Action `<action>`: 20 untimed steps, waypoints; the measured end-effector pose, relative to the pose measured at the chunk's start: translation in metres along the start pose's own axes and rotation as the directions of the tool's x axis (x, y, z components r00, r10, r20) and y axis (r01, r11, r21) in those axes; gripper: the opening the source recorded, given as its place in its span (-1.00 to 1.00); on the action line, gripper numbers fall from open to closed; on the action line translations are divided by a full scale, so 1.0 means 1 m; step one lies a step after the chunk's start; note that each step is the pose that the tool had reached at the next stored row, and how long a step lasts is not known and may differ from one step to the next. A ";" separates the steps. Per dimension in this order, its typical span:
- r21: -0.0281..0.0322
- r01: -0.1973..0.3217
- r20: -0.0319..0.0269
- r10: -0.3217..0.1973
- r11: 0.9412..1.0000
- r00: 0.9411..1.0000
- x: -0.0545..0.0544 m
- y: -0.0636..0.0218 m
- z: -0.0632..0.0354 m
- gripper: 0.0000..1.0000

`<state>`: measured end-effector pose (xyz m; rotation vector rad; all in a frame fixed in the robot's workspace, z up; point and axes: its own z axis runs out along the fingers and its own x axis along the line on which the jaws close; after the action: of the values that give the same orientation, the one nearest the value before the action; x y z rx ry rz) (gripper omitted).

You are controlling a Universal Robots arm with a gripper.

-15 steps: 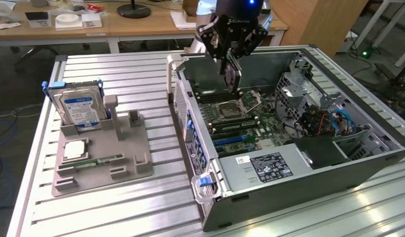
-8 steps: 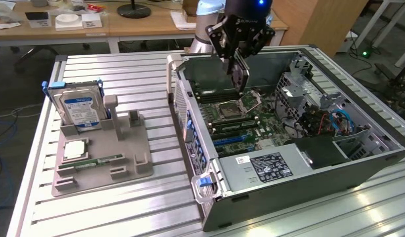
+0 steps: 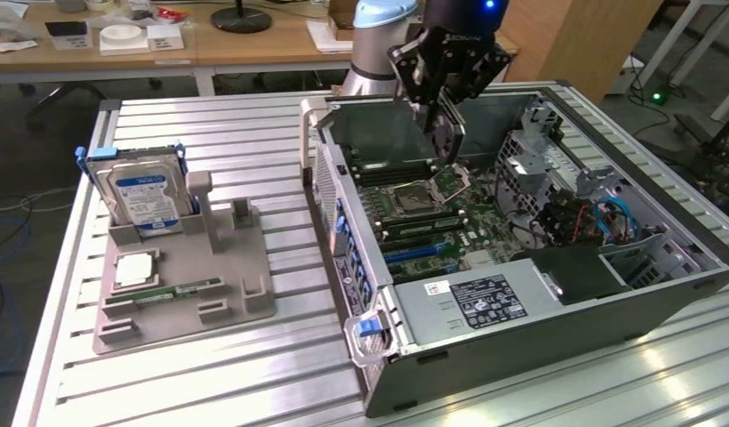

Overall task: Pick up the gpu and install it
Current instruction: 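Pick up the gpu and move the gpu toward the slot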

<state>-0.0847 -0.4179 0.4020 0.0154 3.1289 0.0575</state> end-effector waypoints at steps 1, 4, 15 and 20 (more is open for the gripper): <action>0.000 0.000 0.000 0.000 1.000 1.000 -0.003 0.0000 0.0000 -0.44; 0.000 0.000 0.000 0.000 1.000 1.000 -0.011 0.0001 0.0001 -0.44; 0.000 0.000 0.000 0.000 1.000 1.000 -0.028 0.0002 0.0004 -0.44; 0.000 0.000 0.000 0.000 1.000 1.000 -0.028 0.0003 0.0004 -0.44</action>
<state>-0.0563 -0.4179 0.4019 0.0153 3.1289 0.0578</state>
